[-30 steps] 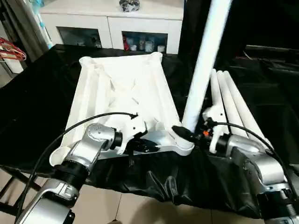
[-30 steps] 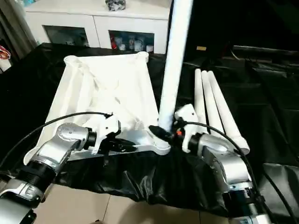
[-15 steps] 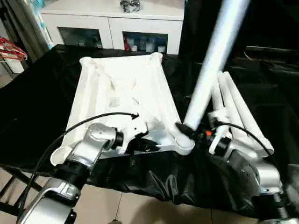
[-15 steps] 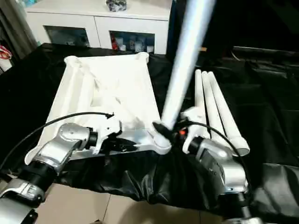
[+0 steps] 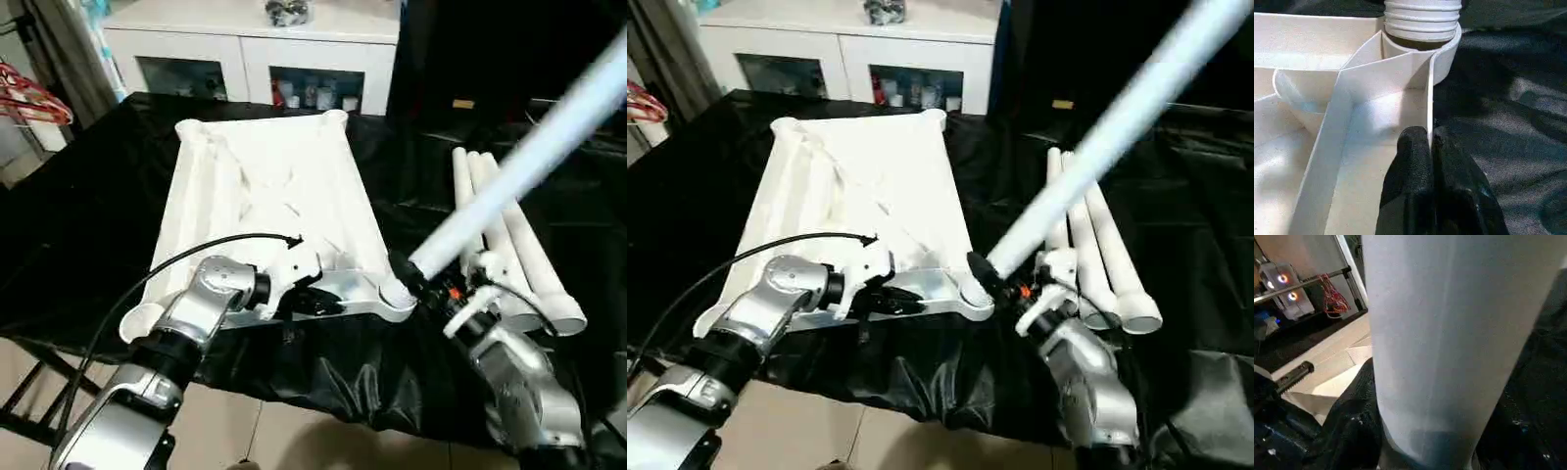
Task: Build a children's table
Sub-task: Insert table leg to table base
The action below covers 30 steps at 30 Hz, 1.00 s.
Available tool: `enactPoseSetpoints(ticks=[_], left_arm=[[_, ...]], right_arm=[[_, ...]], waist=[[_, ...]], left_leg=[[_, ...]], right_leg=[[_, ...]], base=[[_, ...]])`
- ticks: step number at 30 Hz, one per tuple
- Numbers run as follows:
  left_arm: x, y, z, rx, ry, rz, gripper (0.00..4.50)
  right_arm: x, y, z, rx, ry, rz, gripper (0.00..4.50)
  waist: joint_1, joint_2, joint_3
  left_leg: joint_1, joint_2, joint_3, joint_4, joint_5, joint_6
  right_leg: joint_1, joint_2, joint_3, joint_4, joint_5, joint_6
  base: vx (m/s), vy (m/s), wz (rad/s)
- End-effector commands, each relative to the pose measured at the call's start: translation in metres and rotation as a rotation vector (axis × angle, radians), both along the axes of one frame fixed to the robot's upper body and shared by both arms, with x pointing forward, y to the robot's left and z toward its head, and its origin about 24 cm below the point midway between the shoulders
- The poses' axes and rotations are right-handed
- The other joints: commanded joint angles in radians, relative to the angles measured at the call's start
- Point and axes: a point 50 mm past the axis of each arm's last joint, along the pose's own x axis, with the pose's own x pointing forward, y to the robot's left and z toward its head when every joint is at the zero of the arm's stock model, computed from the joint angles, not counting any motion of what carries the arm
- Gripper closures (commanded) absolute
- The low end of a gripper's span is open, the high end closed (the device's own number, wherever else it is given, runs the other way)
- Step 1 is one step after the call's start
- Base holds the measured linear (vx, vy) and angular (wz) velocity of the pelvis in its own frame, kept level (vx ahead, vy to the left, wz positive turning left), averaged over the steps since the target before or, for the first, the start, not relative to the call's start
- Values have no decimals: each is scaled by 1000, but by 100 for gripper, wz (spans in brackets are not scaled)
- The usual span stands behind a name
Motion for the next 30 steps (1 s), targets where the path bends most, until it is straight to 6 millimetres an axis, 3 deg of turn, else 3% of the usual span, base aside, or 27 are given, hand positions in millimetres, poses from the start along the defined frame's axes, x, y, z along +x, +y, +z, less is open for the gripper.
enactPoseSetpoints(ticks=[1, 9, 11, 12, 18, 20, 22, 23, 24, 28, 29, 30], left_arm=[[12, 1, 16, -59, -83, 69, 450], [13, 0, 15, -53, -89, 56, 450], [12, 0, 14, -40, -90, 41, 450], [12, 0, 14, -36, -90, 35, 450], [10, 1, 14, -16, -82, -8, 450], [10, 1, 15, -10, -78, -28, 450], [8, 2, 16, -5, -69, -68, 450], [8, 2, 16, -5, -69, -68, 450], [8, 2, 16, -3, -62, -80, 450], [4, 4, 18, 4, -41, -148, 450], [2, 6, 19, 9, -36, -180, 450], [2, 6, 19, 11, -33, -187, 450]], right_arm=[[-6, -1, -10, -53, 56, 2, 256], [-2, 8, -15, -248, 85, 121, 257], [2, 8, -15, -289, 99, 155, 257], [3, 8, -15, -302, 106, 170, 257], [7, 10, -15, -345, 115, 280, 257], [8, 11, -15, -336, 115, 331, 257], [6, 11, -16, -325, 119, 416, 257], [6, 11, -16, -325, 119, 416, 257], [6, 10, -16, -324, 119, 436, 257], [2, 10, -17, -320, 116, 537, 257], [-1, 9, -18, -315, 120, 581, 257], [-1, 9, -18, -315, 121, 591, 257]], waist=[[-4, -17, -45], [-4, -24, -42], [-6, -34, -42], [-7, -30, -40], [-8, -34, -42], [-8, -34, -43], [-6, -27, -45], [-7, -31, -48], [-5, -26, -50], [-7, -27, -55], [-5, -23, -54], [-5, -28, -55]], left_leg=[[2, 27, -4, -87, -233, 23], [-2, 26, -4, -88, -225, 26], [-3, 26, -3, -88, -223, 29], [-4, 26, -4, -90, -224, 29], [-2, 29, -4, -89, -223, 29], [-2, 29, -4, -88, -216, 33], [-2, 29, -4, -85, -203, 38], [-2, 29, -3, -82, -185, 45], [-2, 29, -3, -79, -159, 51], [-2, 27, -1, -73, -124, 75], [0, 28, 0, -72, -133, 79], [1, 29, 1, -71, -135, 83]], right_leg=[[30, -40, 25, -89, -246, -184], [30, -42, 25, -93, -291, -157], [30, -42, 25, -94, -296, -157], [30, -41, 24, -95, -311, -153], [30, -42, 24, -92, -281, -167], [31, -42, 25, -89, -256, -178], [34, -42, 24, -85, -215, -191], [36, -41, 23, -82, -172, -204], [38, -40, 22, -76, -117, -219], [44, -38, 19, -64, -1, -262], [43, -36, 18, -64, 16, -273], [44, -36, 18, -62, 27, -278]], base=[[0, 0, 0], [0, 0, 0], [0, 0, 0], [0, 0, 0], [0, 0, 0], [0, 0, 0], [0, 0, 0], [0, 0, 0], [0, 0, 0], [0, 0, 0], [0, 0, 0], [0, 0, 0]])
